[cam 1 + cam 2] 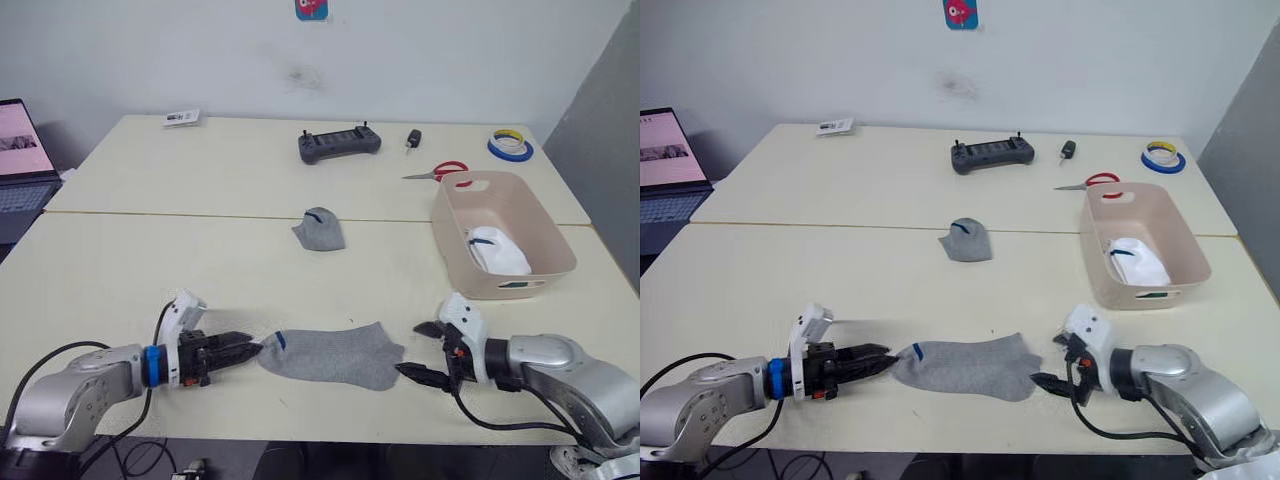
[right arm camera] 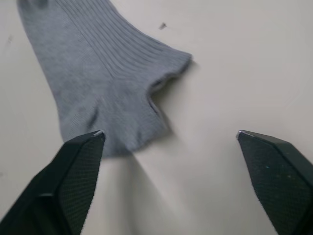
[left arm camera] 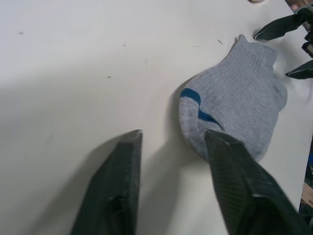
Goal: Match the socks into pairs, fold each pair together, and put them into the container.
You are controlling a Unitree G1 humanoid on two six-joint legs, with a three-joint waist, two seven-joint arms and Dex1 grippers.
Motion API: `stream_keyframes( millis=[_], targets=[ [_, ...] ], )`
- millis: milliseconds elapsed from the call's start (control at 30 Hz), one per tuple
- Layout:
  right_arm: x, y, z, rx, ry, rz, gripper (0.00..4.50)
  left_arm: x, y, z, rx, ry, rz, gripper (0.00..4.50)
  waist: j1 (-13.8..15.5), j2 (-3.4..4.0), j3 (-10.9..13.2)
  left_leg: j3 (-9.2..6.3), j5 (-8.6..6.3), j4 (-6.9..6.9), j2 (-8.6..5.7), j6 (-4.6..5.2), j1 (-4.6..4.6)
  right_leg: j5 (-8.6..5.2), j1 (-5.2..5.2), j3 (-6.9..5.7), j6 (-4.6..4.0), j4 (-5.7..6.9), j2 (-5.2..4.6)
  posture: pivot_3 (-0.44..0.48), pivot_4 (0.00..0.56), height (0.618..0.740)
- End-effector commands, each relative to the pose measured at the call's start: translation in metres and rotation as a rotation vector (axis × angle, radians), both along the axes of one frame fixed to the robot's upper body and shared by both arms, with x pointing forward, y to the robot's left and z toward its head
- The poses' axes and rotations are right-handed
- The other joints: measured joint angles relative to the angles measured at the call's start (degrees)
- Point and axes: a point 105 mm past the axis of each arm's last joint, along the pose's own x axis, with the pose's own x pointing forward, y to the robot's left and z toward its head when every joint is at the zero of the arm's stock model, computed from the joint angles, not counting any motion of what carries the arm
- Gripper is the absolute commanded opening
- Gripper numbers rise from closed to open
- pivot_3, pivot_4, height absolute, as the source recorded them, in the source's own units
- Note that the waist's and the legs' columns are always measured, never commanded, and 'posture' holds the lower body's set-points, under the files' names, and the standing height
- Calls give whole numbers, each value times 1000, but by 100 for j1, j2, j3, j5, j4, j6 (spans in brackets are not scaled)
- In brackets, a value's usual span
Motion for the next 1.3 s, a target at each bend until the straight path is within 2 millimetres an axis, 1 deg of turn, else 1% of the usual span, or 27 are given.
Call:
stream_keyframes(
  millis=[33, 133, 167, 233, 333, 433, 567, 633, 700, 867, 1100, 1200, 1300],
  targets=[
    [3, -5, 24, 0, -103, 48, 4500, 9, 25, 20, 8, -75, 126, 3379, -4, 0, 0, 0, 0, -1, 0, 0, 0, 0, -1, 0, 0, 1, 0, 0, 150, 737],
    [13, -7, 43, 13, -186, 44, 4500, 27, 27, 38, -32, -172, 199, 4293, 7, 0, 0, -3, 0, 0, -1, 0, -2, 0, 1, -4, 0, -1, 0, 0, 150, 737],
    [17, -6, 49, 29, -213, 40, 4500, 32, 27, 42, -49, -190, 219, 4486, 12, 0, 0, -2, 0, 2, -2, 0, -2, 0, 2, -3, 0, -1, -1, 0, 150, 737],
    [22, 1, 65, 82, -280, 41, 4500, 45, 19, 52, -97, -217, 235, 4486, 25, -5, 0, -4, 0, 8, -4, 0, -5, 1, 5, -6, 2, -1, -3, 0, 150, 737],
    [24, 16, 87, 164, -349, 60, 4500, 67, -2, 67, -173, -228, 226, 4486, 39, -8, 0, -8, 0, 12, -6, -1, -9, 1, 6, -11, 2, -2, -3, 0, 150, 737],
    [24, 26, 97, 192, -383, 66, 4500, 91, -17, 71, -182, -225, 233, 4486, 36, -8, 0, -9, 1, 13, -6, -2, -10, 2, 6, -12, 2, 0, -2, 0, 150, 737],
    [23, 33, 100, 204, -390, 62, 4500, 132, -33, 75, -190, -234, 289, 4486, 39, -9, 0, -8, 1, 16, -10, -2, -10, 2, 7, -13, 2, 1, -1, 0, 150, 737],
    [22, 33, 95, 194, -382, 52, 4500, 151, -43, 76, -195, -235, 305, 4486, 31, -10, 0, -7, 2, 18, -10, -2, -11, 2, 5, -17, 2, 2, 1, 0, 150, 737],
    [20, 33, 92, 180, -379, 44, 4500, 166, -53, 77, -177, -253, 305, 4486, 31, -11, 1, -5, 2, 18, -11, -2, -14, 2, 2, -19, 2, 1, 2, 0, 150, 737],
    [17, 34, 88, 179, -374, 30, 4500, 181, -78, 74, -146, -275, 221, 4486, 3, -11, 1, 11, 5, 18, -14, -9, -18, 3, -7, -17, 3, 3, 2, 0, 150, 737],
    [15, 34, 86, 174, -372, 18, 4500, 197, -96, 64, -108, -275, 217, 4486, 12, -12, 1, 9, 4, 18, -14, -7, -19, 3, -9, -20, 3, 4, 9, 0, 150, 737],
    [14, 33, 84, 169, -371, 16, 4500, 200, -106, 64, -120, -280, 203, 3897, 15, -12, 1, 9, 4, 21, -17, -6, -25, 3, -9, -24, 3, 4, 13, 0, 150, 737],
    [14, 33, 84, 166, -371, 13, 4500, 201, -110, 66, -118, -299, 185, 2966, 11, -12, 1, 8, 4, 21, -20, -7, -27, 3, -11, -23, 4, 4, 13, 0, 150, 737]
  ],
)
